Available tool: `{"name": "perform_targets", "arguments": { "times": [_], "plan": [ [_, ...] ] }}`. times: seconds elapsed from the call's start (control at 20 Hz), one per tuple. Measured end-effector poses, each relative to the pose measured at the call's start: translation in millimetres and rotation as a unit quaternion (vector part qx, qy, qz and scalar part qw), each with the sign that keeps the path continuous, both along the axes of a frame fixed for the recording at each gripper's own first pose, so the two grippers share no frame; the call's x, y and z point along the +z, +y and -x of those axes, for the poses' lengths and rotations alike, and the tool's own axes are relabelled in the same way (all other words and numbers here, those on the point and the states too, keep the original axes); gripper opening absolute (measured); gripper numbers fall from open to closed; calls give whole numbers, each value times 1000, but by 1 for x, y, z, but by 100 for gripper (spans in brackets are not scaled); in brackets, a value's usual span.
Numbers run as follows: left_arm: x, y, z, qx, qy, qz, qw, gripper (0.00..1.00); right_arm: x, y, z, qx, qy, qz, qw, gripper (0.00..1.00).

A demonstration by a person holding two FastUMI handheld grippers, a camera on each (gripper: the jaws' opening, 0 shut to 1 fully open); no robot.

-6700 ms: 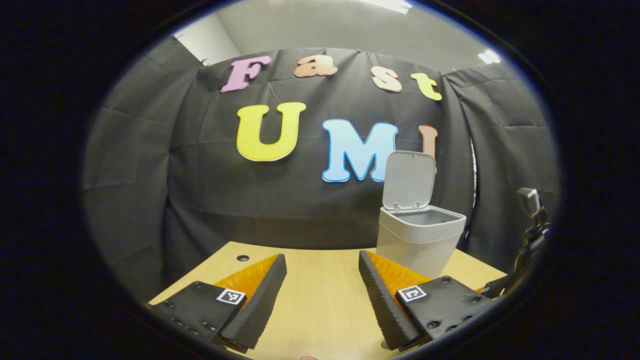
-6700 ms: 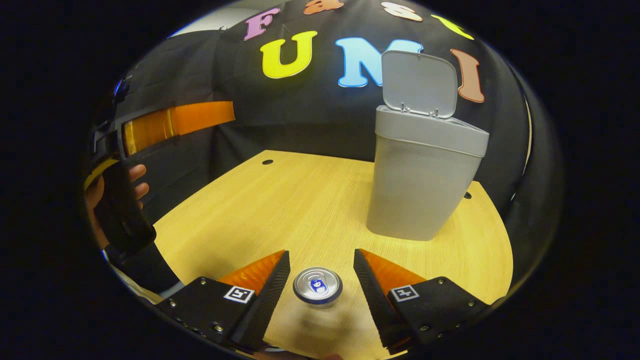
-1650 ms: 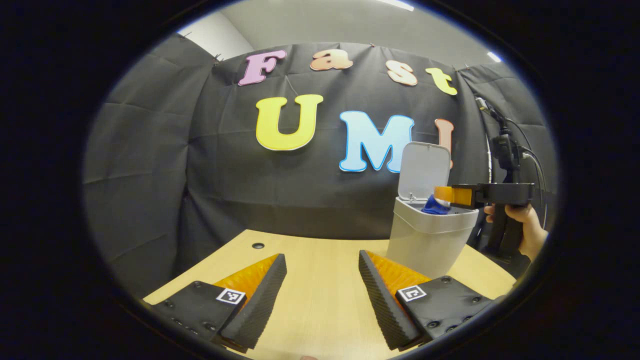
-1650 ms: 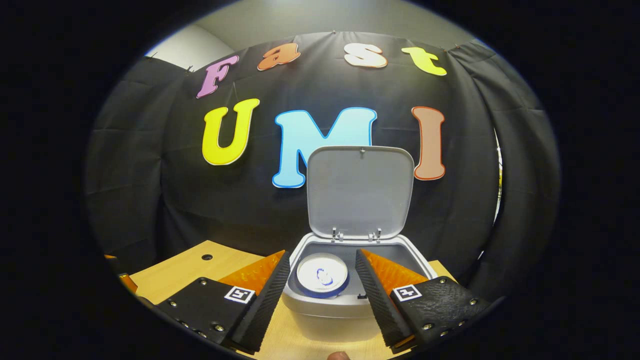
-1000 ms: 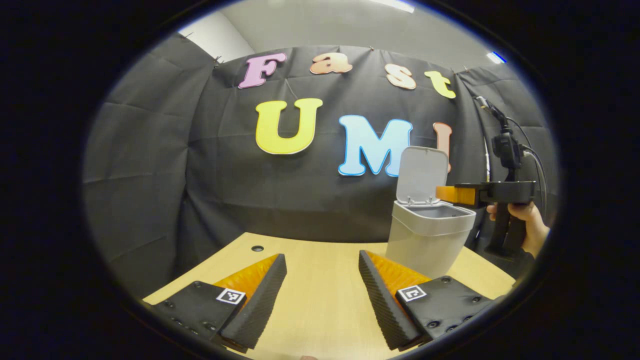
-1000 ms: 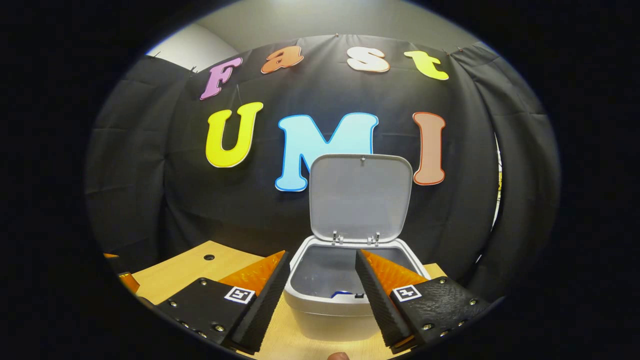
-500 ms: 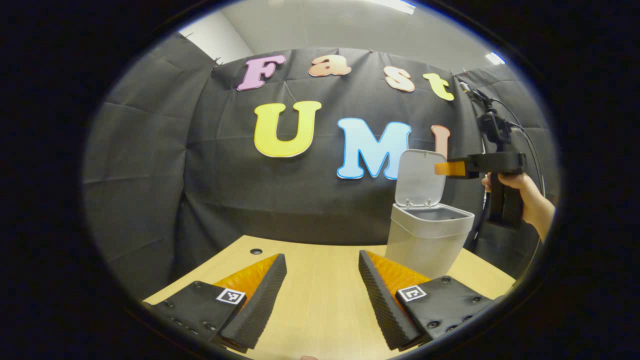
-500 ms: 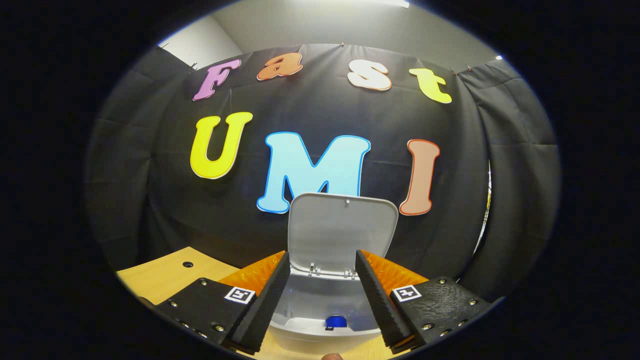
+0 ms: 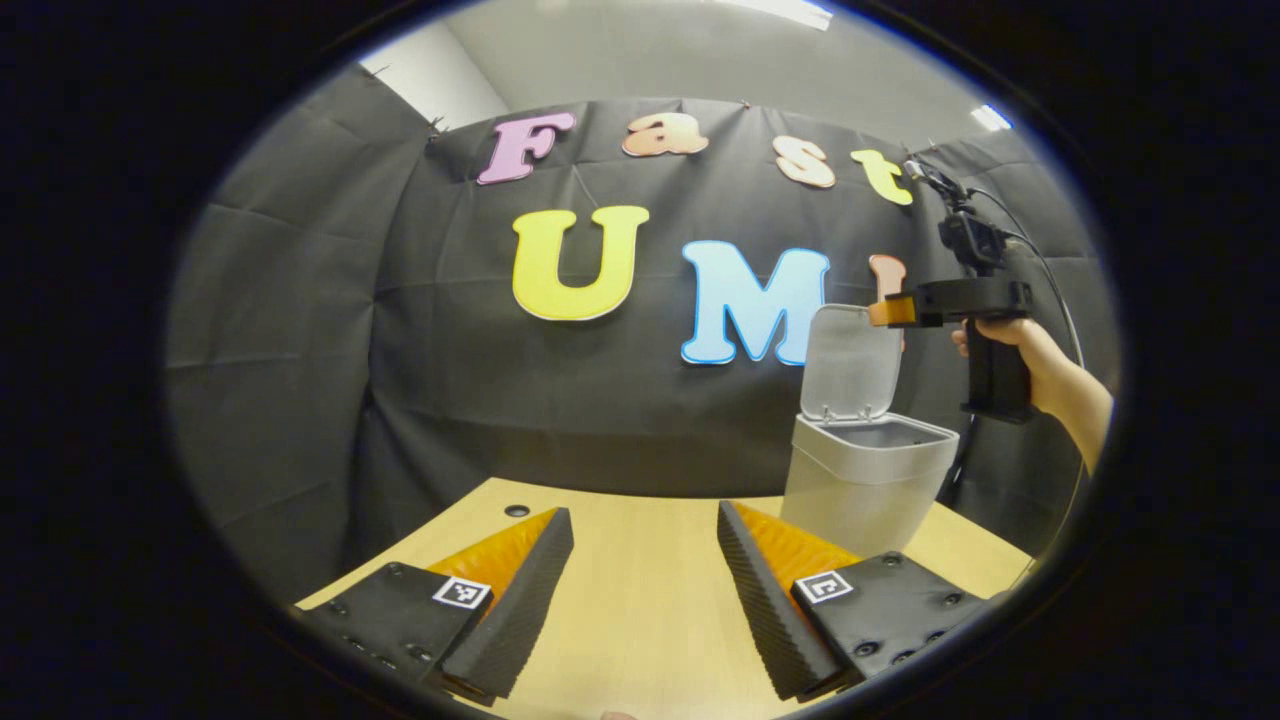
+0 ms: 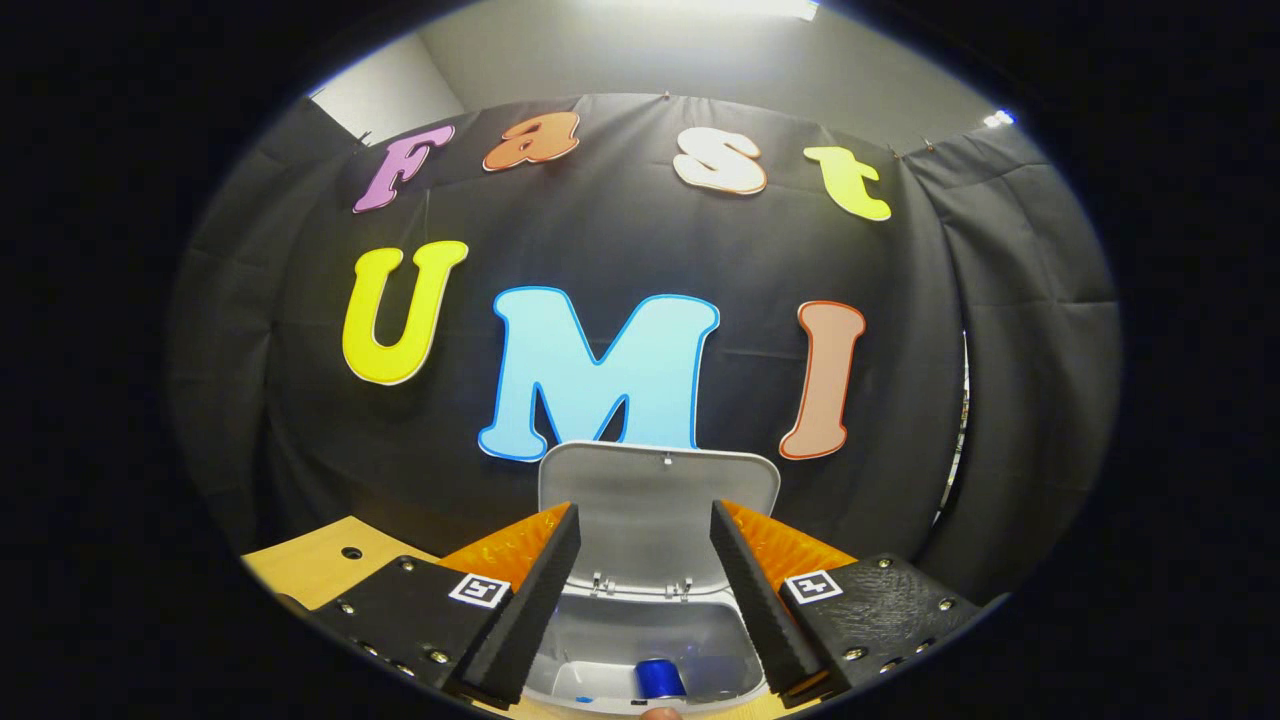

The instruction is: Press the lid of the desktop garbage bin to open it, pick up the crumpled paper on the desktop and throw it into the bin, then pick up the pop can on the desktop and drop it into the bin, and finally close the garbage bin lid.

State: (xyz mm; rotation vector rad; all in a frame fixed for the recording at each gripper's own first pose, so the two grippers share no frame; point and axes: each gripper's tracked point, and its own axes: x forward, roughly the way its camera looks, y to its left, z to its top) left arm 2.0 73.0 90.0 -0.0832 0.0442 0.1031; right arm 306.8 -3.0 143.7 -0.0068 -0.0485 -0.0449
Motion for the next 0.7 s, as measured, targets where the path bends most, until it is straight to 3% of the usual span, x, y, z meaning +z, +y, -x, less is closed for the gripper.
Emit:
{"name": "perform_targets", "arguments": {
  "times": [0.5,0.7],
  "plan": [
    [0,13,-9,9,-10,2,1000,95,31,-17,-37,-54,-33,7,998,84],
    [0,14,-12,11,-11,6,1000,96,47,-22,-53,-55,-46,1,997,84]
  ]
}}
